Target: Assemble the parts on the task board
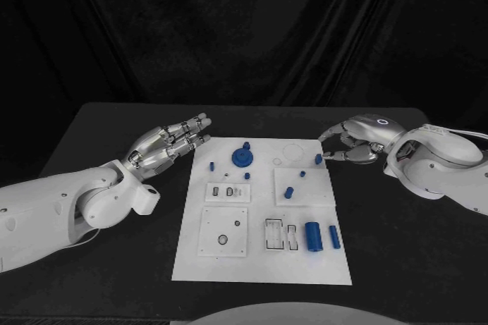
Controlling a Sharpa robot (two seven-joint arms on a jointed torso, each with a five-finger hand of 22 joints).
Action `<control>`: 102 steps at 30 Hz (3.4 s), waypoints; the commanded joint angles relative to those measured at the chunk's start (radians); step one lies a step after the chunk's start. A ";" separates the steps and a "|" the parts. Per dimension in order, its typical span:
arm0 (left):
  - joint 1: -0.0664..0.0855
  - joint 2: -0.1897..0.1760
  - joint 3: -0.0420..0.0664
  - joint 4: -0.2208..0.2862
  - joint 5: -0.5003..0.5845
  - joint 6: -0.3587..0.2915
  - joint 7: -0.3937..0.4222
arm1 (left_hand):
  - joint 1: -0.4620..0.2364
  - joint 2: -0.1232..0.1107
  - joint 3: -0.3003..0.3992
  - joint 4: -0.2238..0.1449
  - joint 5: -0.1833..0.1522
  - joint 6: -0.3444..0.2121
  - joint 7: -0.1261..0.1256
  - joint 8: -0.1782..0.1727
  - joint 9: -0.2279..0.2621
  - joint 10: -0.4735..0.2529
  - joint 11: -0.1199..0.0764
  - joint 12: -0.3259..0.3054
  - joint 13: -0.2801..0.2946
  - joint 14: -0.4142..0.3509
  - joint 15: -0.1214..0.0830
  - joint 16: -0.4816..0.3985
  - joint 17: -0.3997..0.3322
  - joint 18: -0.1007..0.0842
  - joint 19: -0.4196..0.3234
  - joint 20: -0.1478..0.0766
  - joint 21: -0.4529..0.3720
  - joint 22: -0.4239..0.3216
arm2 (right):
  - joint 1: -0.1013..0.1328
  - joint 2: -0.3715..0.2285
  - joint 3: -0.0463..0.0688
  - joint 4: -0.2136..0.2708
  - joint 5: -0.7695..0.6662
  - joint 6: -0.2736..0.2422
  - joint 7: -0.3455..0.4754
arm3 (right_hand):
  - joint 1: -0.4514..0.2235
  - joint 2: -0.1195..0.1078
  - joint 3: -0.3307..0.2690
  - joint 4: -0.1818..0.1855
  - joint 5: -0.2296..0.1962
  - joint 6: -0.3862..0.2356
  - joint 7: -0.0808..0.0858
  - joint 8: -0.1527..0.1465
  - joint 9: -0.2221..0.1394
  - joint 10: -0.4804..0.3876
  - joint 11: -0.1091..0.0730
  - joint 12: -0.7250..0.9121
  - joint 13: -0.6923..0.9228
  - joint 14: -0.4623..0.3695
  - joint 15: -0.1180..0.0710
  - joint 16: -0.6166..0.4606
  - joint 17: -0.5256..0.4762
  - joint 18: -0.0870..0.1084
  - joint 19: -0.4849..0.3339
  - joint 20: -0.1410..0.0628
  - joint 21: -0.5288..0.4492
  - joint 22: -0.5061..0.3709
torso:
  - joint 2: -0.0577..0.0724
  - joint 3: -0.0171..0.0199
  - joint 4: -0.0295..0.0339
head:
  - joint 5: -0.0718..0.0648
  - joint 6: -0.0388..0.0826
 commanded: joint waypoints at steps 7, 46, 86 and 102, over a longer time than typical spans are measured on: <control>-0.003 0.005 0.001 -0.001 0.002 0.014 0.082 | -0.008 -0.002 0.006 0.000 0.005 0.002 0.006 0.004 0.000 0.001 0.005 0.005 0.001 -0.001 0.007 -0.004 -0.002 0.019 -0.001 0.008 0.005 0.001 | -0.030 0.013 0.001 -0.031 -0.012 -0.063 -0.030 | 0.006 -0.016 -0.006 0.013 -0.009 0.023 0.006 0.015 0.008 0.106 0.001 0.002 0.263 0.092 -0.004 -0.001 0.227 -0.010 0.007 0.003 -0.002 0.146 | 0.000 -0.0002 -0.0013 | 0.000 0.000; -0.008 0.013 0.001 -0.014 0.002 0.030 0.071 | -0.008 -0.002 0.009 0.000 0.005 -0.001 0.006 0.004 0.000 0.000 0.005 0.005 0.001 -0.001 0.009 -0.004 -0.002 0.019 -0.001 0.008 0.005 0.001 | -0.084 0.084 0.001 -0.118 -0.013 -0.052 -0.035 | 0.042 -0.008 0.002 0.018 0.072 0.025 0.017 0.033 0.042 0.106 0.011 0.002 0.263 0.080 0.006 -0.038 0.191 0.000 -0.014 0.013 -0.065 0.136 | -0.002 -0.0019 -0.0004 | 0.001 -0.011; -0.009 0.017 0.001 -0.018 0.002 0.041 0.059 | -0.010 -0.002 0.013 -0.001 0.004 -0.005 0.007 0.003 -0.001 -0.001 0.007 0.005 0.001 -0.001 0.012 -0.004 -0.002 0.019 -0.002 0.010 0.004 0.001 | -0.099 0.130 0.001 -0.162 -0.013 -0.042 -0.021 | 0.078 0.012 0.027 -0.004 0.118 0.097 0.010 0.111 0.098 0.106 0.005 0.002 0.263 0.073 0.002 -0.063 0.167 0.006 -0.022 0.010 -0.104 0.132 | -0.003 -0.0021 -0.0011 | 0.001 -0.015; -0.010 0.015 0.001 -0.017 0.002 0.046 0.054 | -0.010 -0.002 0.015 -0.001 0.004 -0.002 0.008 0.004 0.000 0.000 0.007 0.005 0.001 -0.001 0.013 -0.004 -0.002 0.019 -0.002 0.010 0.004 0.001 | -0.099 0.116 0.001 -0.109 0.004 -0.172 0.032 | 0.105 0.027 0.059 -0.031 0.201 0.162 0.007 0.174 0.142 0.106 0.000 0.002 0.263 0.075 -0.004 -0.063 0.167 0.004 -0.013 0.003 -0.105 0.138 | -0.002 -0.0019 -0.0005 | 0.008 -0.013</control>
